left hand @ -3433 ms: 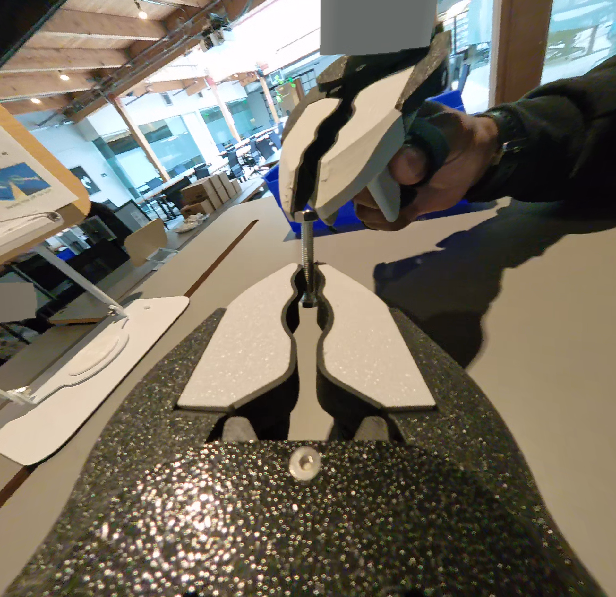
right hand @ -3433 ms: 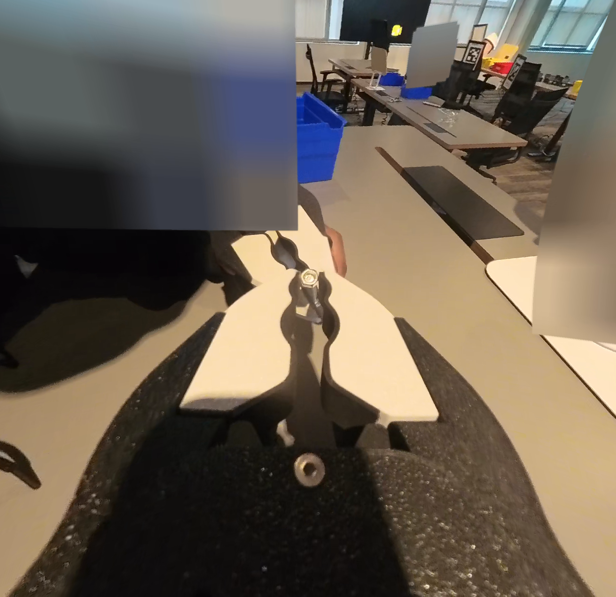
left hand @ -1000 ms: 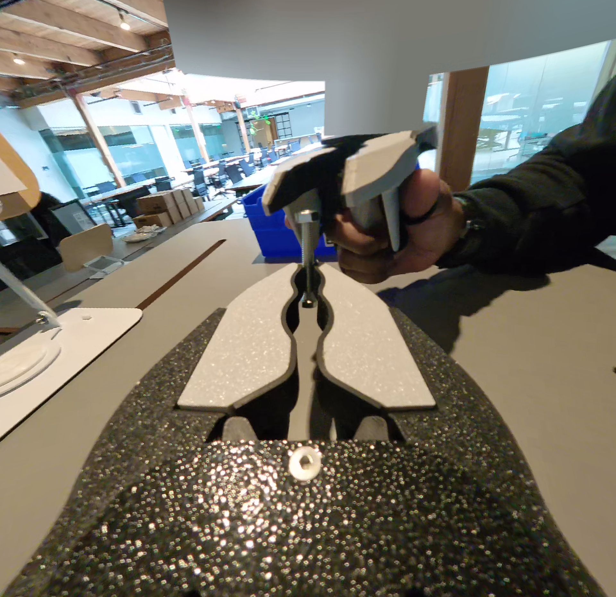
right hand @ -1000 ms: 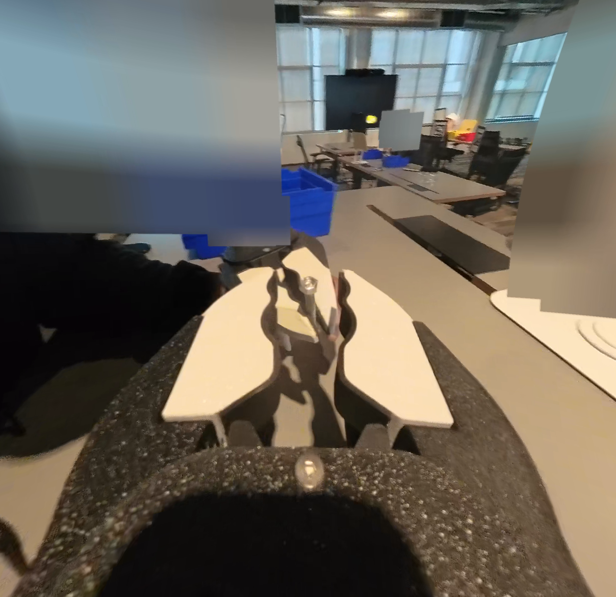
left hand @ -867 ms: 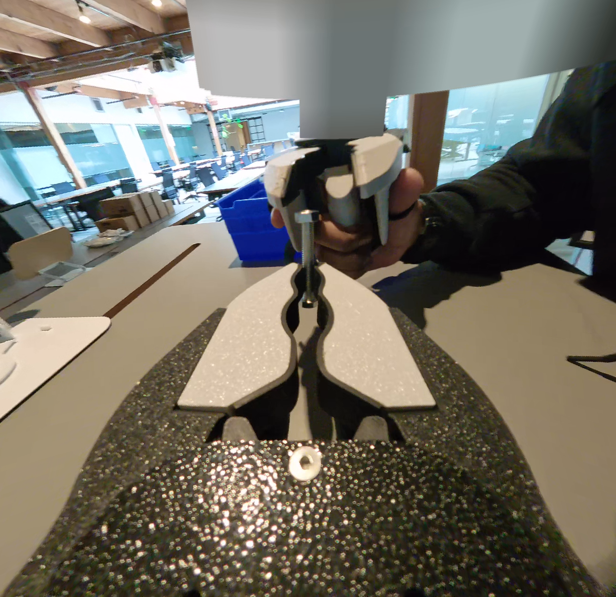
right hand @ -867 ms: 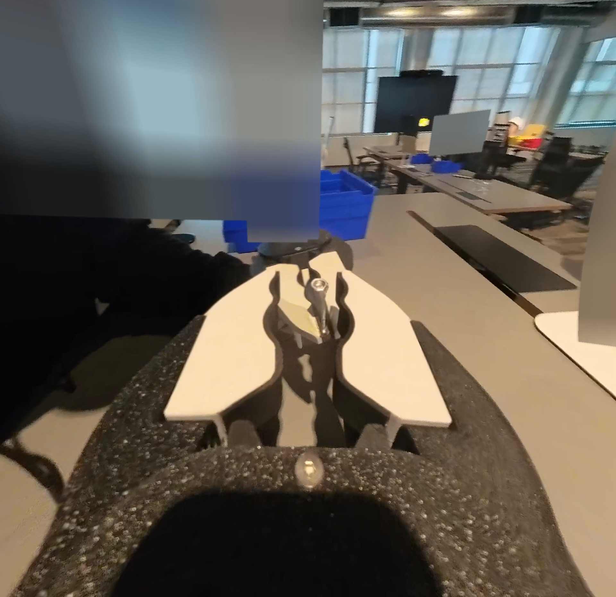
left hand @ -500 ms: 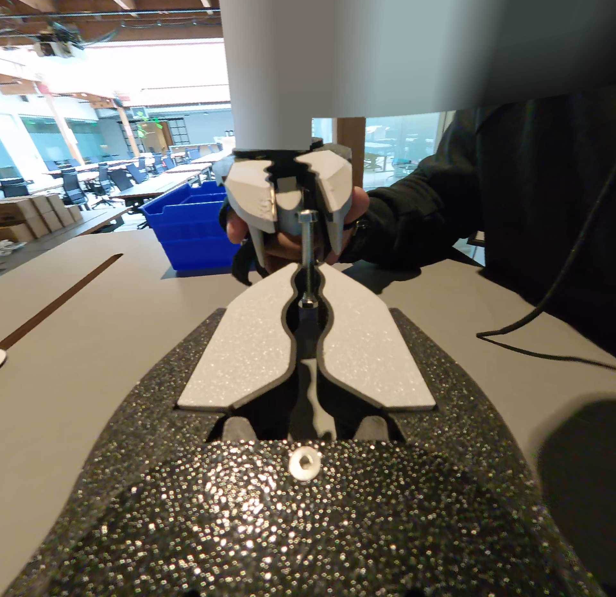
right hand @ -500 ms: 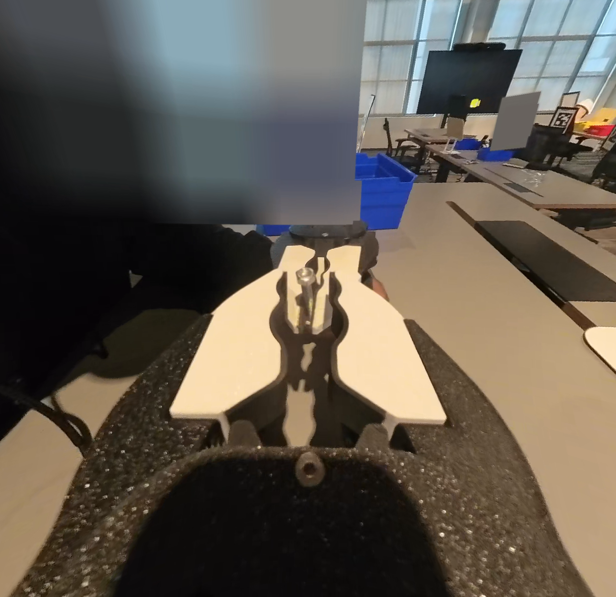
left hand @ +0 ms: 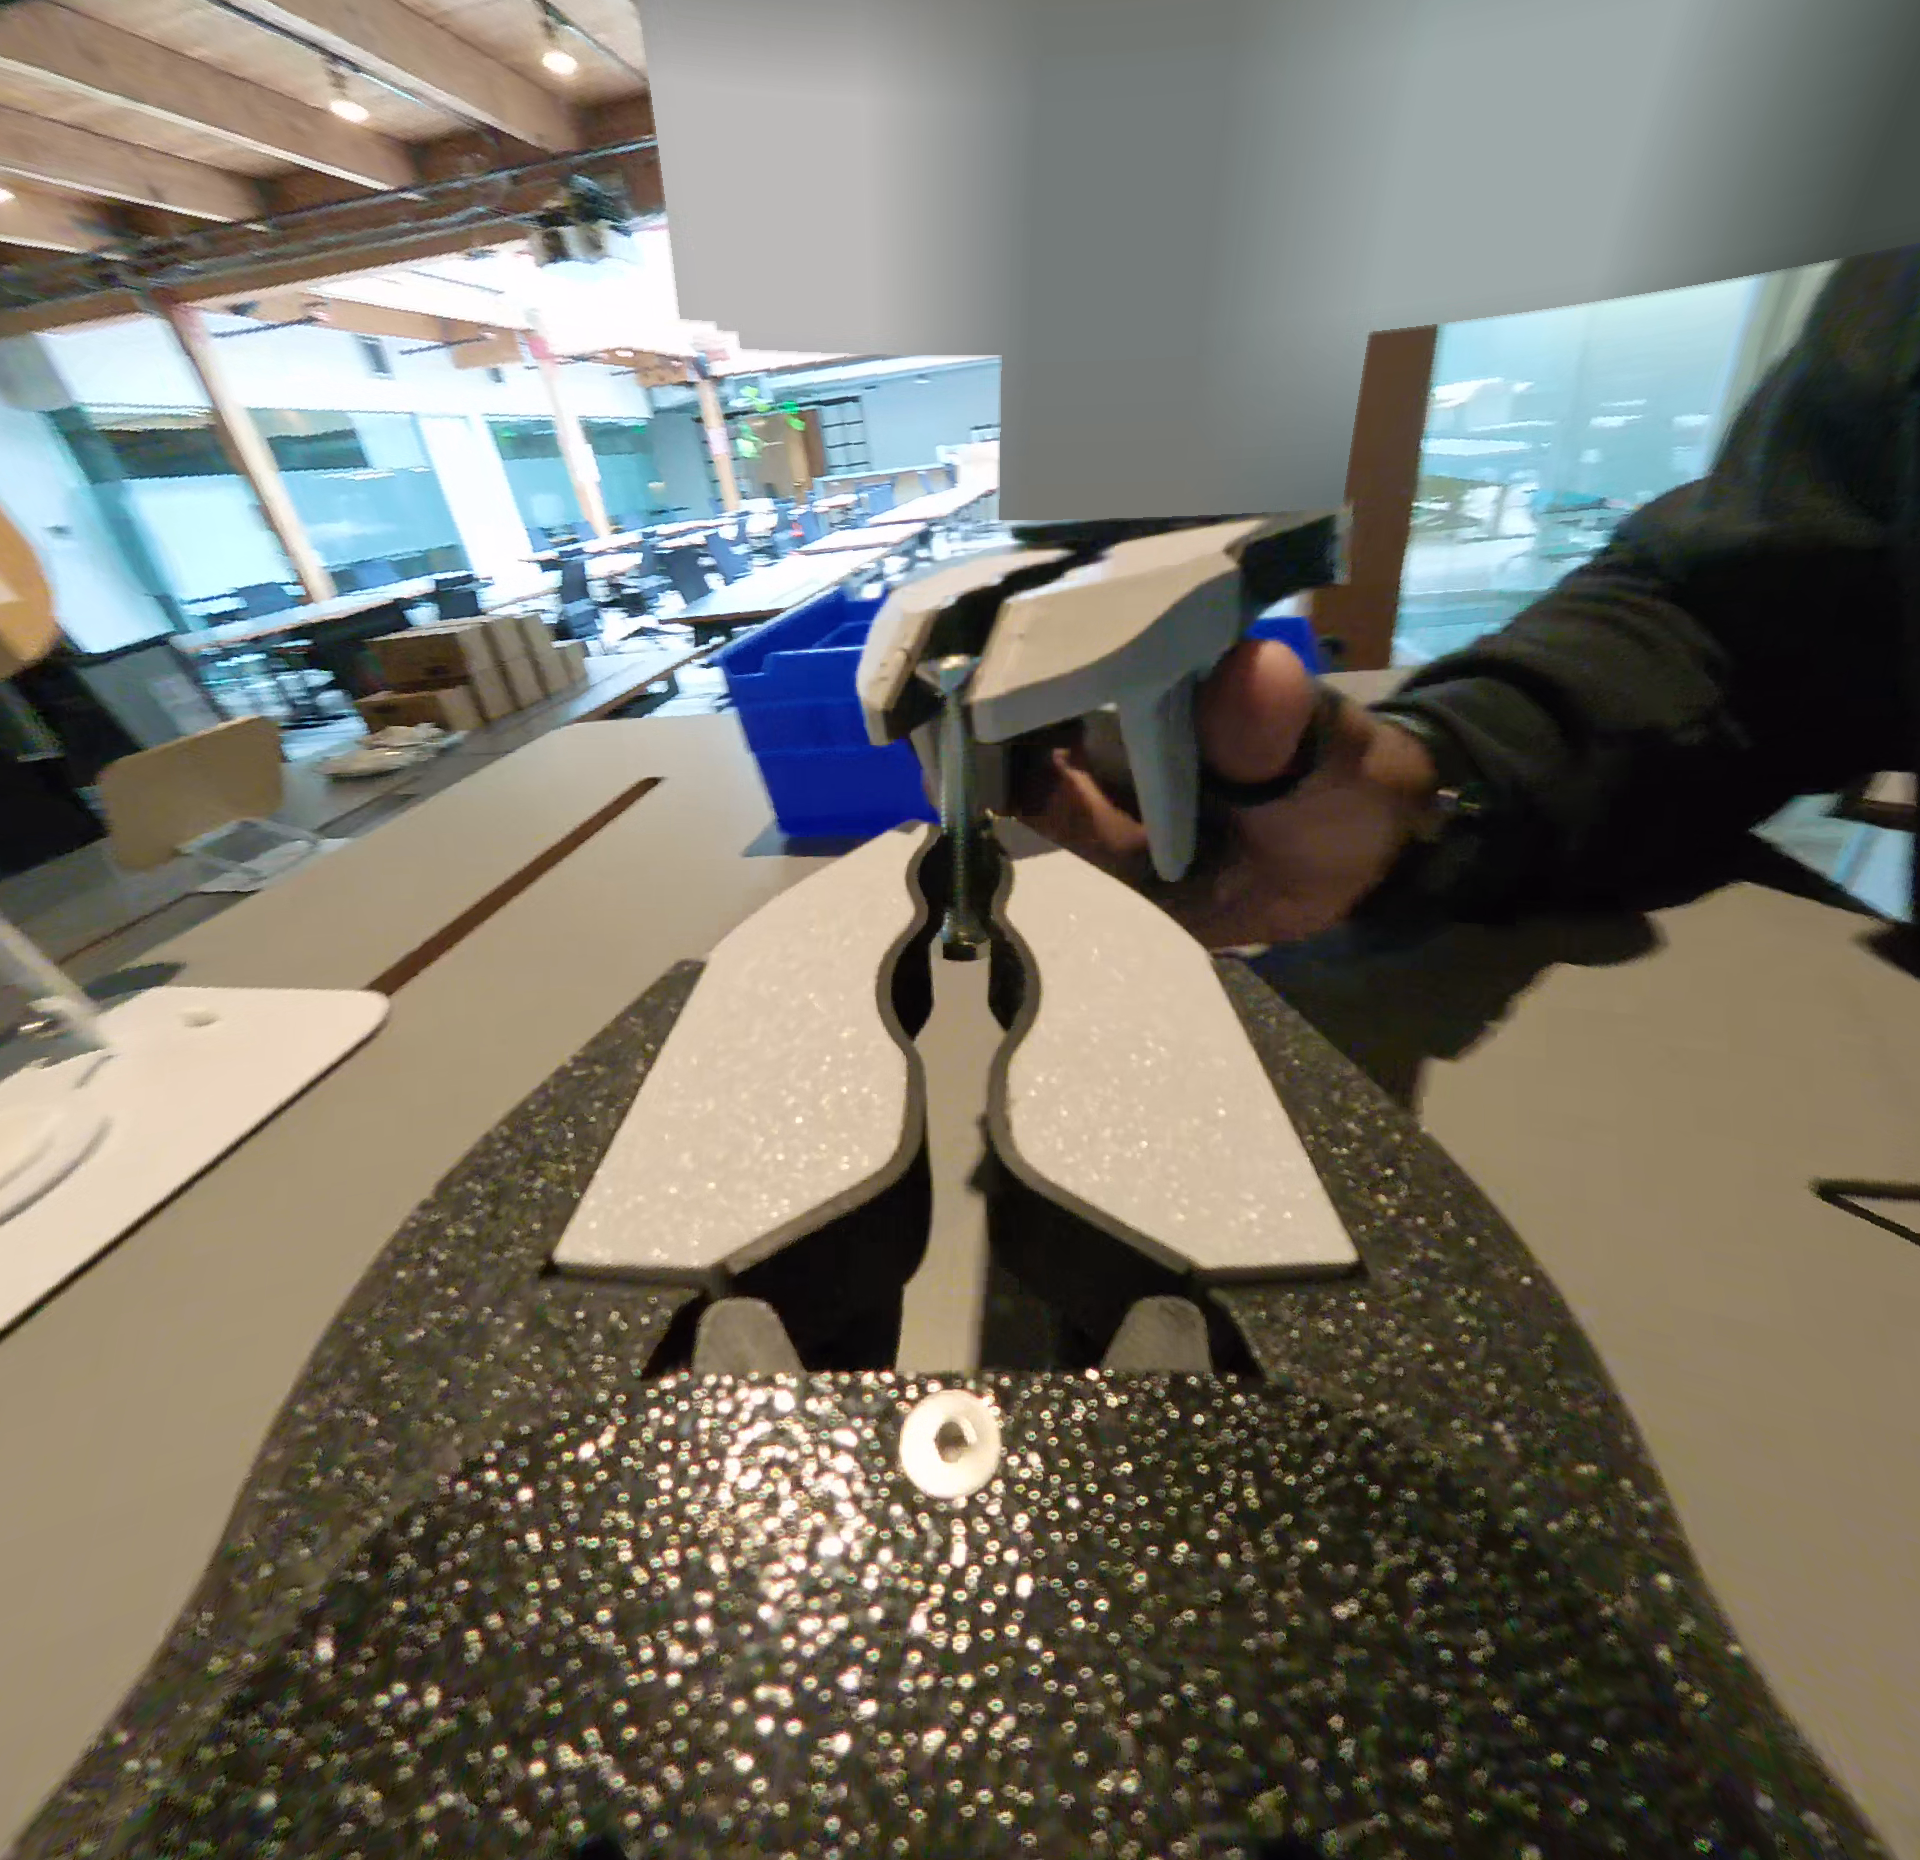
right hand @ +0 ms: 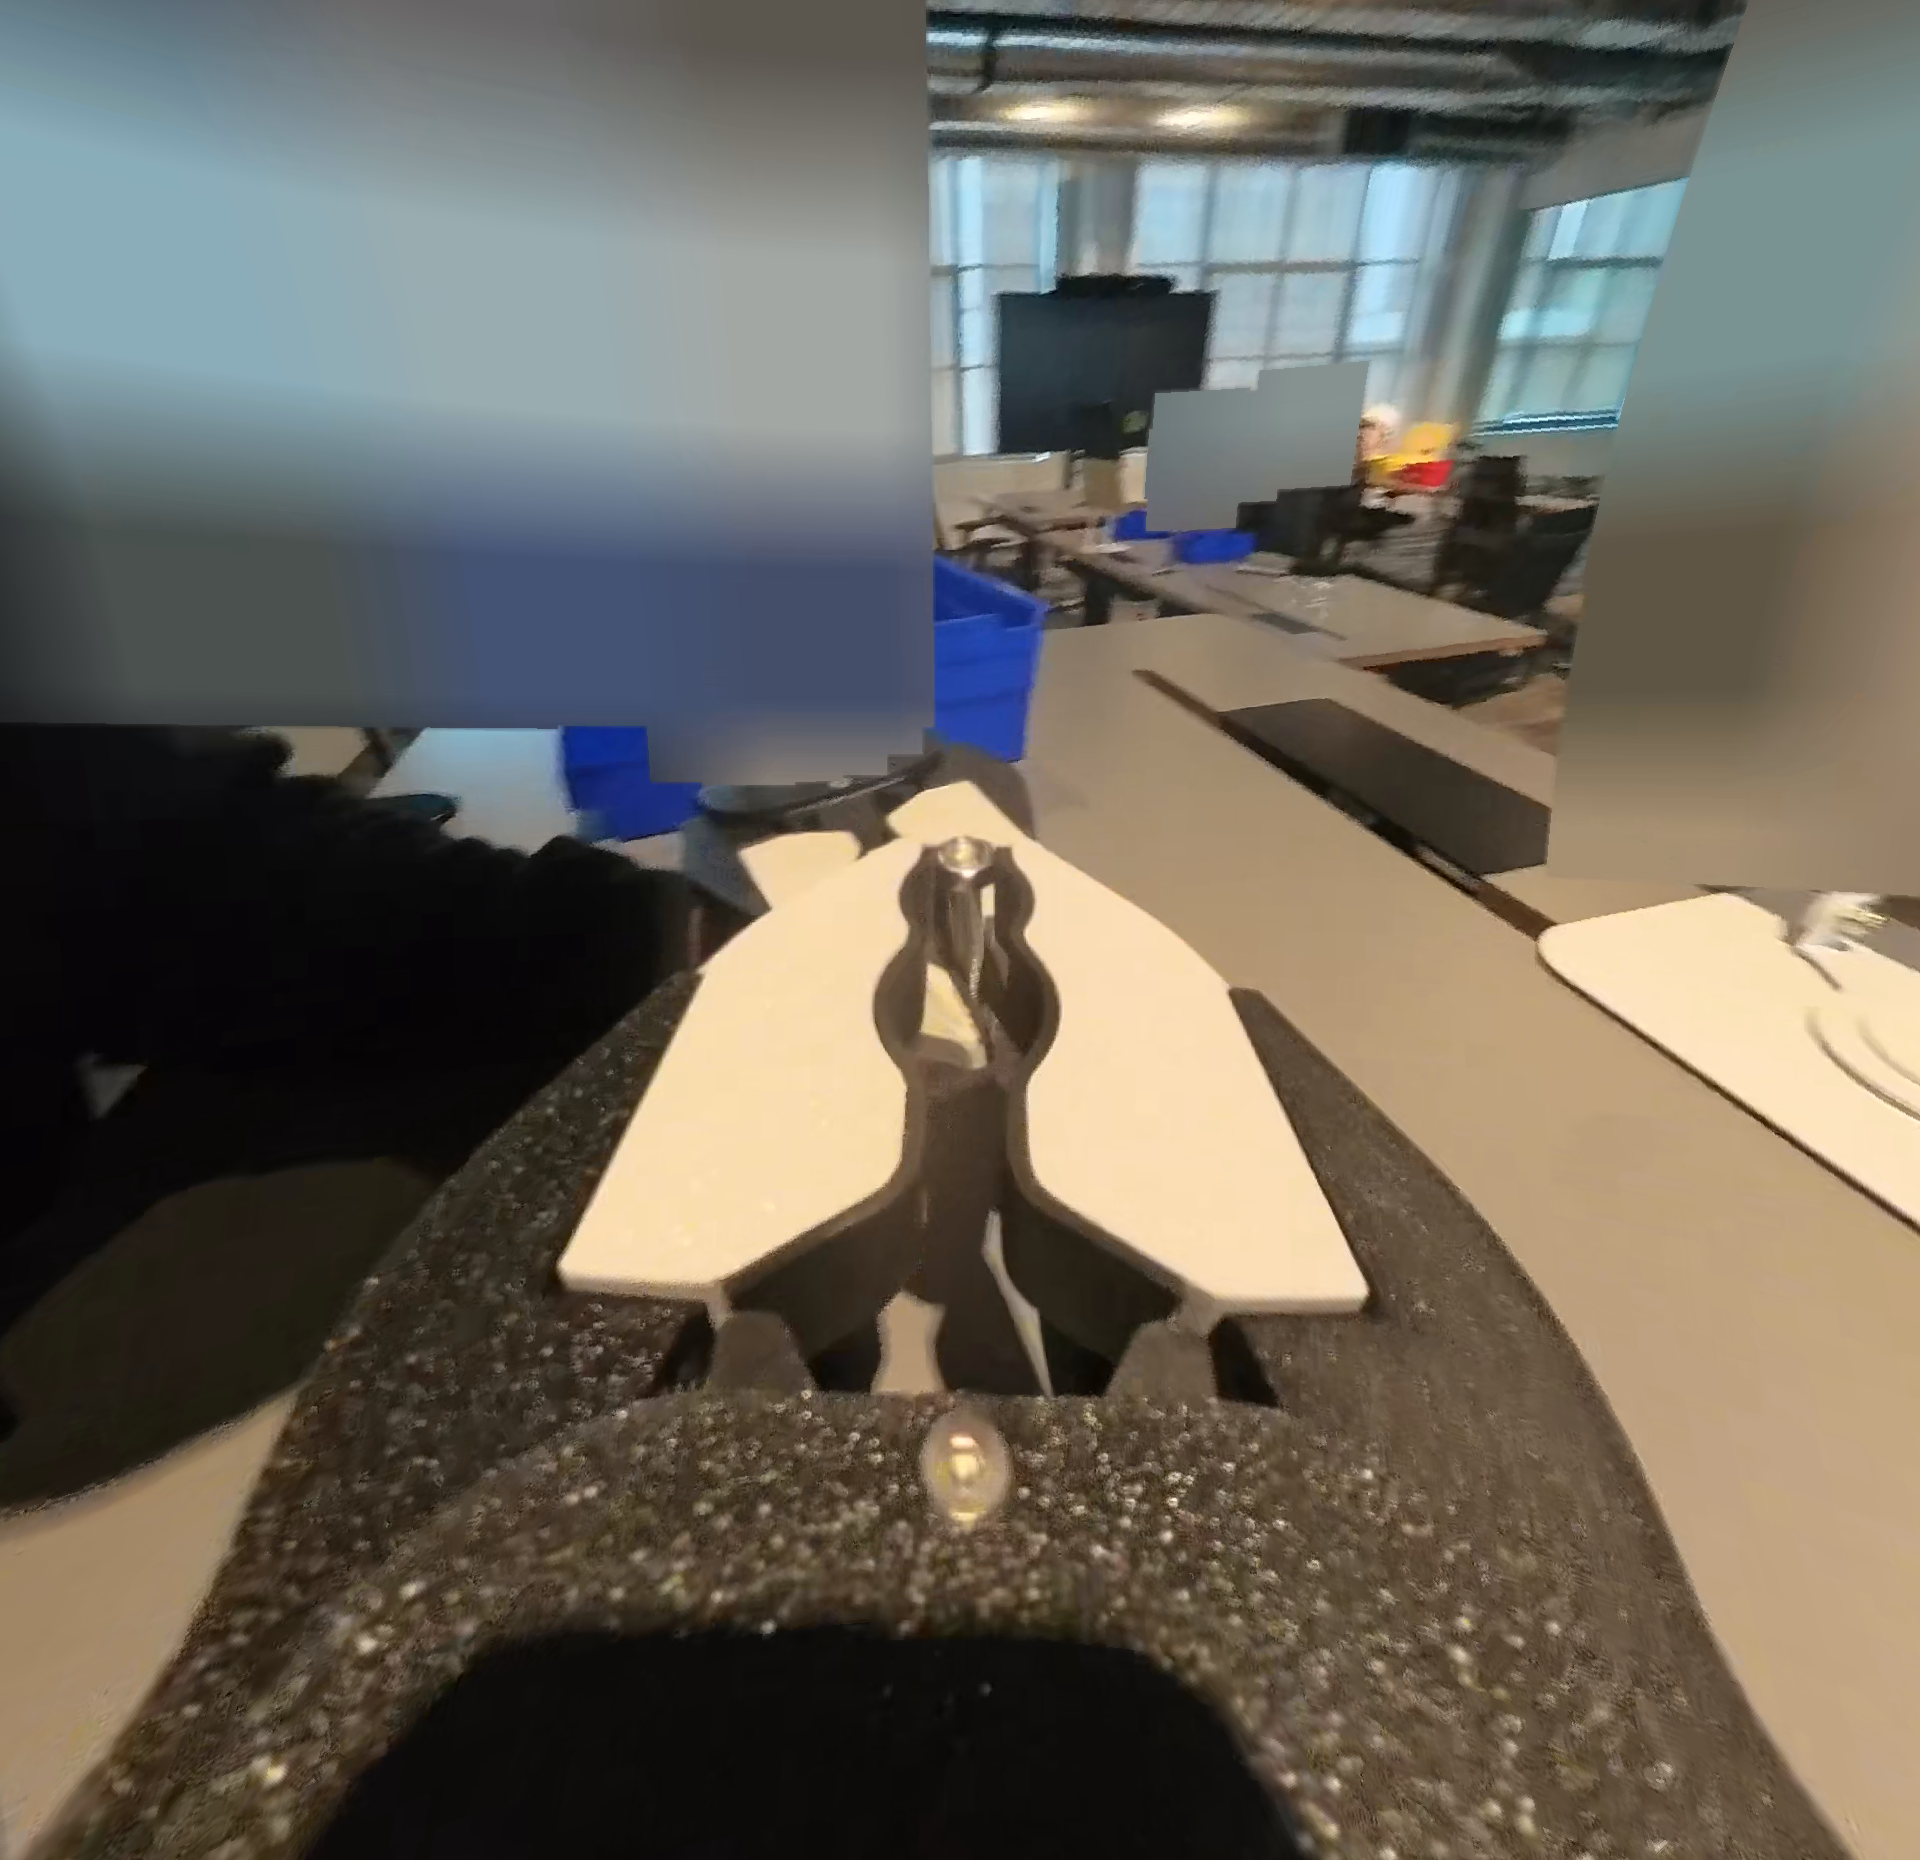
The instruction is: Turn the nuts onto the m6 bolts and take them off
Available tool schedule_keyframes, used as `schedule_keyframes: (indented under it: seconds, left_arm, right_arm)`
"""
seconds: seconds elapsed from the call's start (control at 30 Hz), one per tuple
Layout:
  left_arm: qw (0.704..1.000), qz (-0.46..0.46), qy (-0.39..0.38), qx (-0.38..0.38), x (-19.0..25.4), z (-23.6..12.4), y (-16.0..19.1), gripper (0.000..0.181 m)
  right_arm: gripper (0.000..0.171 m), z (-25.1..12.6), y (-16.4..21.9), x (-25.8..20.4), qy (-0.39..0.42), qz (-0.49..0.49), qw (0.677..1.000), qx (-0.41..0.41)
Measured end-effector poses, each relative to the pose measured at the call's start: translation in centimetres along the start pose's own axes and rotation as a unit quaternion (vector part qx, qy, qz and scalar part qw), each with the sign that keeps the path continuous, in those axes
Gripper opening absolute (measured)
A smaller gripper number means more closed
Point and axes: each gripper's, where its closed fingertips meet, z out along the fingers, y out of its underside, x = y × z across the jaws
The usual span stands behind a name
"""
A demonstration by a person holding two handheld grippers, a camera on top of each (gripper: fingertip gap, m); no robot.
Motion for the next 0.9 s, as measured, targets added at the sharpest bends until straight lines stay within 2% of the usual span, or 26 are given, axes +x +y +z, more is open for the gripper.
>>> schedule_keyframes:
  seconds: [0.1, 0.2, 0.27, 0.37, 0.53, 0.8, 0.9]
  left_arm:
    - [0.999, 0.012, -0.030, -0.005, -0.4, 0.3, 0.0, 0.005]
    - [1.000, 0.007, -0.018, -0.013, -0.1, 0.5, 0.3, 0.005]
    - [1.000, -0.004, 0.005, -0.017, 0.3, 0.4, 0.6, 0.005]
    - [0.998, -0.033, 0.045, -0.008, 1.0, 0.1, 0.4, 0.005]
    - [0.991, -0.071, 0.117, 0.005, 2.4, -0.5, 0.0, 0.005]
    - [0.982, -0.087, 0.166, 0.003, 3.7, -0.8, -0.1, 0.005]
    - [0.982, -0.086, 0.165, 0.002, 3.7, -0.8, -0.1, 0.005]
  right_arm:
    - [0.011, 0.0, 0.0, 0.5, 0.044, -0.002, 0.999, 0.009]
    - [0.042, -0.1, -0.3, 0.5, 0.018, 0.007, 1.000, 0.019]
    - [0.055, -0.4, -0.7, 0.5, -0.014, 0.029, 0.999, 0.031]
    - [0.051, -0.9, -0.9, -0.5, -0.090, 0.038, 0.995, 0.031]
    - [0.041, -1.6, -1.1, -1.5, -0.152, 0.037, 0.987, 0.029]
    - [0.028, -1.2, -0.5, -2.4, -0.176, 0.036, 0.984, 0.009]
    - [0.013, -0.9, -0.1, -2.7, -0.179, 0.030, 0.983, -0.002]
